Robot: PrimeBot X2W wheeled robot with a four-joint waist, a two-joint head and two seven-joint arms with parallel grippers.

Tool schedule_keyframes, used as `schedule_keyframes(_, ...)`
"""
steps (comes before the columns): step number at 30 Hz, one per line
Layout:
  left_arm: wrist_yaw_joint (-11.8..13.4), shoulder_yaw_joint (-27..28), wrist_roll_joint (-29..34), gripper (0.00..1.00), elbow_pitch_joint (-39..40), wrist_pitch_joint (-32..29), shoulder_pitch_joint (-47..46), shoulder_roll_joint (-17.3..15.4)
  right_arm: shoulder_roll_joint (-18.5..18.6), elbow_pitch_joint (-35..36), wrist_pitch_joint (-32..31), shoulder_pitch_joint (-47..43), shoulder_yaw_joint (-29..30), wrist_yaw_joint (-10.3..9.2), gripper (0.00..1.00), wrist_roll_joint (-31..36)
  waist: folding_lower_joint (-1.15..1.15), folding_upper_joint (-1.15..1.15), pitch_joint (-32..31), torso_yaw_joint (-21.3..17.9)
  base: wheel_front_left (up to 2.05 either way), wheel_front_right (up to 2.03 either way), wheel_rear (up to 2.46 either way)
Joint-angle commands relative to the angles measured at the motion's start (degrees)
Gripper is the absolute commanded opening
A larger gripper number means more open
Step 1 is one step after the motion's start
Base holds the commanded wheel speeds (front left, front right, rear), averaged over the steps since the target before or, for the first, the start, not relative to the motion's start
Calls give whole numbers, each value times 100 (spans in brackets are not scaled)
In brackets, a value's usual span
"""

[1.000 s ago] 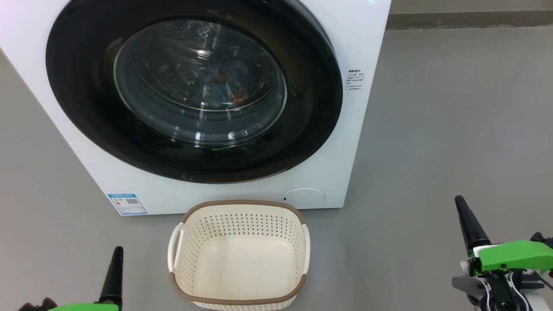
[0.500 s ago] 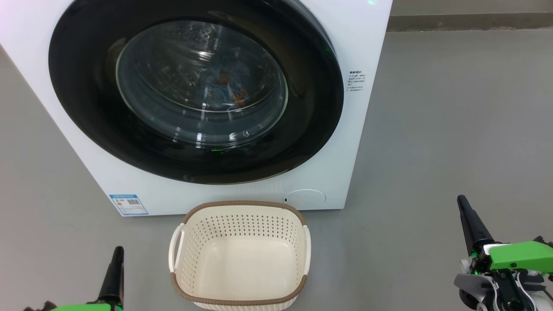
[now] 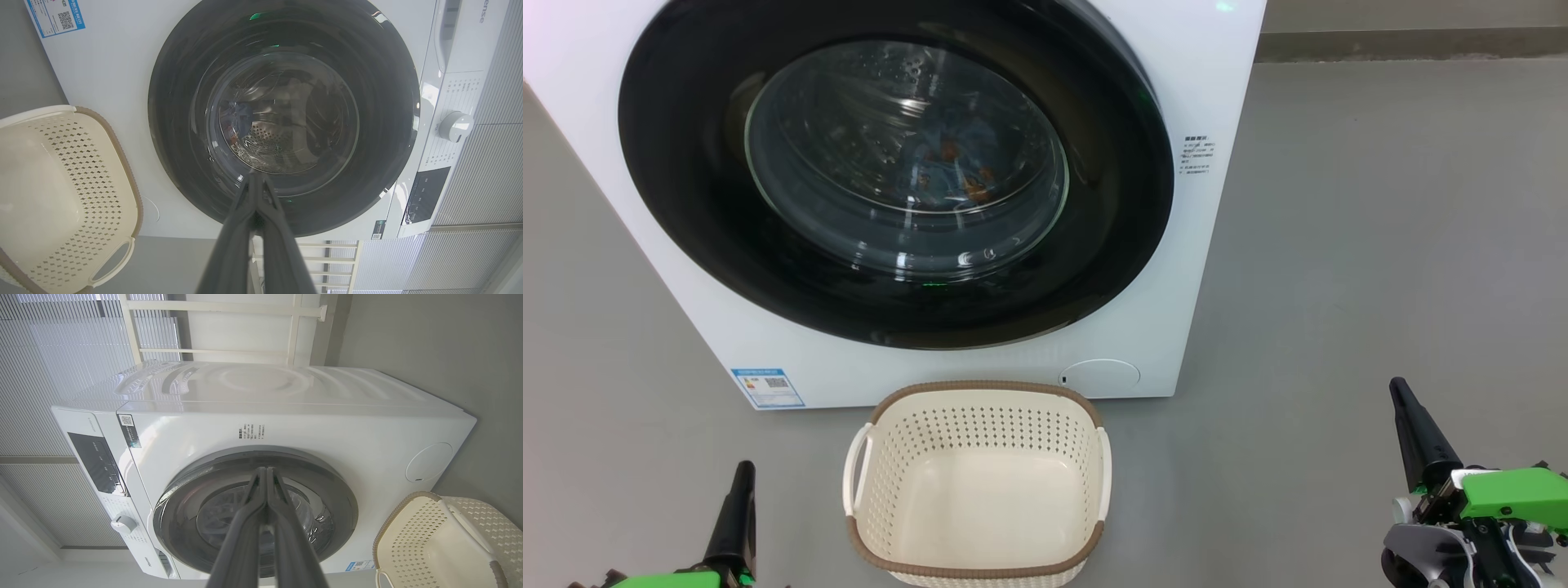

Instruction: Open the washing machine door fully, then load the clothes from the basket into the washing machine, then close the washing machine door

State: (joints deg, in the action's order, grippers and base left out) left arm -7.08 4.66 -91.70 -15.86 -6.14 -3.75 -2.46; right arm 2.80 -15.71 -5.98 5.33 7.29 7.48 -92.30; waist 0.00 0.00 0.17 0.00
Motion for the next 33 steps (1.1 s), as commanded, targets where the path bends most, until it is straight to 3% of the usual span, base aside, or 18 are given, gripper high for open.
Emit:
schedule_keyframes(1,-41,190,-43,0,179,-39,-244,-44,36,170,-23,82,-111,1,0,-14,0,0,0,0,0,0,0)
schedule_keyframes(33,-41,191,-42,0,180,-39,-244,-43,25,169,-36,84,-95,1,0,-1,0,0,0,0,0,0,0)
